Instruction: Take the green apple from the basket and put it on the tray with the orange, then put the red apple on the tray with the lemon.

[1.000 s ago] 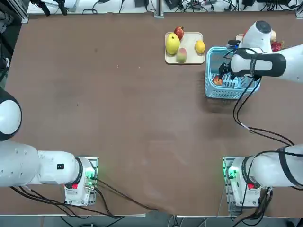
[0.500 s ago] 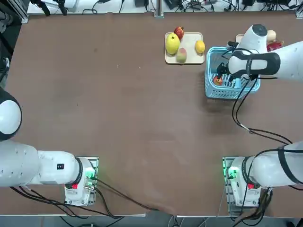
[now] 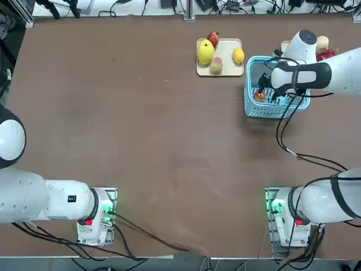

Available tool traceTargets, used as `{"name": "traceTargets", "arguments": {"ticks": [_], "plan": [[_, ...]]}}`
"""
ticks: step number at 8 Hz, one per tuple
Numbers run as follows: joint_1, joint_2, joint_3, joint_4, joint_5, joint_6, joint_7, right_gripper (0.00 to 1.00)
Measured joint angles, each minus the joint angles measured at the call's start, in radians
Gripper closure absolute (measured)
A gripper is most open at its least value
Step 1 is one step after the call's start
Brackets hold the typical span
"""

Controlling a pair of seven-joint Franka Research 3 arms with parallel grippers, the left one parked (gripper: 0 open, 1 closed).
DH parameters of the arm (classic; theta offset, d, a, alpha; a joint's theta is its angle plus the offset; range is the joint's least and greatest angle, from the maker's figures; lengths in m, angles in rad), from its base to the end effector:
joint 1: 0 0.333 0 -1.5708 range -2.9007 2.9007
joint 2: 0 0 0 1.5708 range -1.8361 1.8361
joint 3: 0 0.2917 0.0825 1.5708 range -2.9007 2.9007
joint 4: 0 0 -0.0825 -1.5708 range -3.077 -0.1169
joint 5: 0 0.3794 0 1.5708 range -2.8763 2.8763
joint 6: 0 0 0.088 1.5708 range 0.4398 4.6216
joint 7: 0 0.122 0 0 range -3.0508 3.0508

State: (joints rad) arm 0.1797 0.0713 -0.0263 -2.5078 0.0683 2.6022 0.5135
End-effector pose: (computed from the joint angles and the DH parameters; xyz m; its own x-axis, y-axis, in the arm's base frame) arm 0.4607 0.0702 0.2212 0.9138 -0.4062 0.0023 -0.4057 -0.9131 -0.0410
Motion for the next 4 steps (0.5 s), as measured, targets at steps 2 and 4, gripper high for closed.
{"name": "traceTargets", "arguments": {"ticks": [2,4], "plan": [[0.016,0.028,0.0,0.02,0.0,0.013,0.016,0.0],[0.035,0.057,0.0,0.041,0.0,0.017,0.025,0.0]]}}
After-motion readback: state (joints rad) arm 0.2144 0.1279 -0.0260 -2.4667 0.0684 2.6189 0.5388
